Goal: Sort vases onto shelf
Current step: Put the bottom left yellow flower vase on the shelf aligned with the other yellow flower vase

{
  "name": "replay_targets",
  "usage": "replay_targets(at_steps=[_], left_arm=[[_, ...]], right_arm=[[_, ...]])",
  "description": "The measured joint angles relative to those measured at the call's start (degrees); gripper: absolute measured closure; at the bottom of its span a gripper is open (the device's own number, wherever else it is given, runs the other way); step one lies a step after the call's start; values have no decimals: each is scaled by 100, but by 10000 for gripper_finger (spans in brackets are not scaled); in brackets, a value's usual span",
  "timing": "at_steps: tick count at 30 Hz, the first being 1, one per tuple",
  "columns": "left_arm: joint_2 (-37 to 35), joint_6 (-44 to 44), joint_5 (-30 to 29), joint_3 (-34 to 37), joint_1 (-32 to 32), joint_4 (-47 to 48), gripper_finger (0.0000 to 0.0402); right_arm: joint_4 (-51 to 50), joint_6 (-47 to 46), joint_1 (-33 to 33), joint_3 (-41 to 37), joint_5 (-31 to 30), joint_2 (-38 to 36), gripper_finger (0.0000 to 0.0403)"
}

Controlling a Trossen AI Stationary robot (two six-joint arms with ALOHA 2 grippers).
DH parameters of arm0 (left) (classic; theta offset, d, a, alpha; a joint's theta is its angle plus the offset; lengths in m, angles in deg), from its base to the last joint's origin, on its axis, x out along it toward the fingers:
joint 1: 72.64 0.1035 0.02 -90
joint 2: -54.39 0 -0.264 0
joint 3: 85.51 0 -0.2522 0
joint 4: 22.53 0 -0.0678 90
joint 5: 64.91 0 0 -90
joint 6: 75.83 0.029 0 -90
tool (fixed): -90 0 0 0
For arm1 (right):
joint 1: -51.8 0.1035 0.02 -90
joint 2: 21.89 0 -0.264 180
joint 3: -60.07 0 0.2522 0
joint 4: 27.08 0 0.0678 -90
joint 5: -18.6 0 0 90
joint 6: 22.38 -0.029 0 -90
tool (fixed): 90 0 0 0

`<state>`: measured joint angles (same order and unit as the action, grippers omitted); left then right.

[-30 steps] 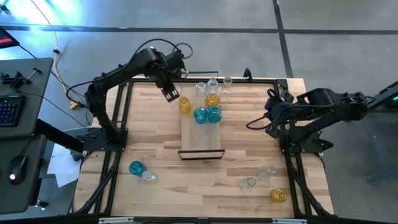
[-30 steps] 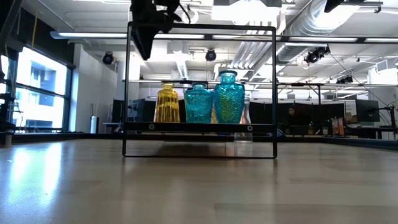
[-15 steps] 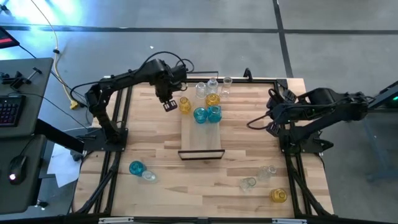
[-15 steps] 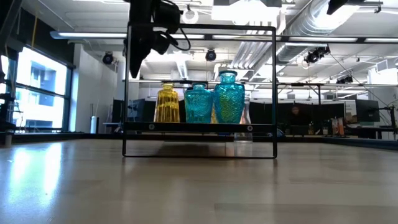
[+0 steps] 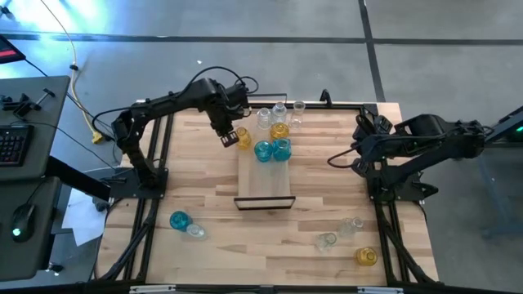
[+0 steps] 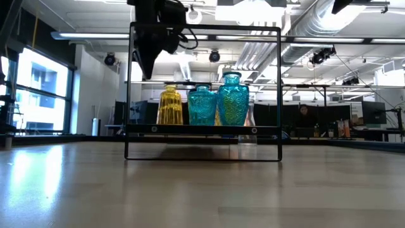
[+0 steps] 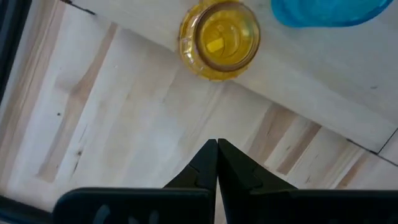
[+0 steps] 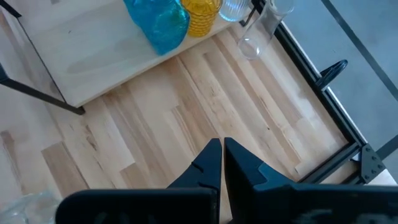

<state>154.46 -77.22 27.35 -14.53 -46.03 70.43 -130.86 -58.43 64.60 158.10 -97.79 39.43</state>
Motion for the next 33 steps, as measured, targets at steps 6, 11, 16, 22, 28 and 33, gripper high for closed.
replay_targets(at_steps=[6,11,16,22,28,33], left_arm=[[202,-142,2,0,-74,-24,401],[346,-142,-11,2,-140,-94,401],[474,-154,2,2,-133,-279,401],[590,-148,46,2,-157,-533,401],[602,-92,46,2,-159,-710,401],[602,-49,45,2,-153,-759,401]], right_arm=[[0,3,0,0,-39,0,403],[0,3,0,0,-38,-2,403],[0,4,0,0,-36,-2,403],[0,48,0,0,-34,-2,403],[0,33,0,0,-17,-2,403],[0,32,0,0,-18,-2,403]])
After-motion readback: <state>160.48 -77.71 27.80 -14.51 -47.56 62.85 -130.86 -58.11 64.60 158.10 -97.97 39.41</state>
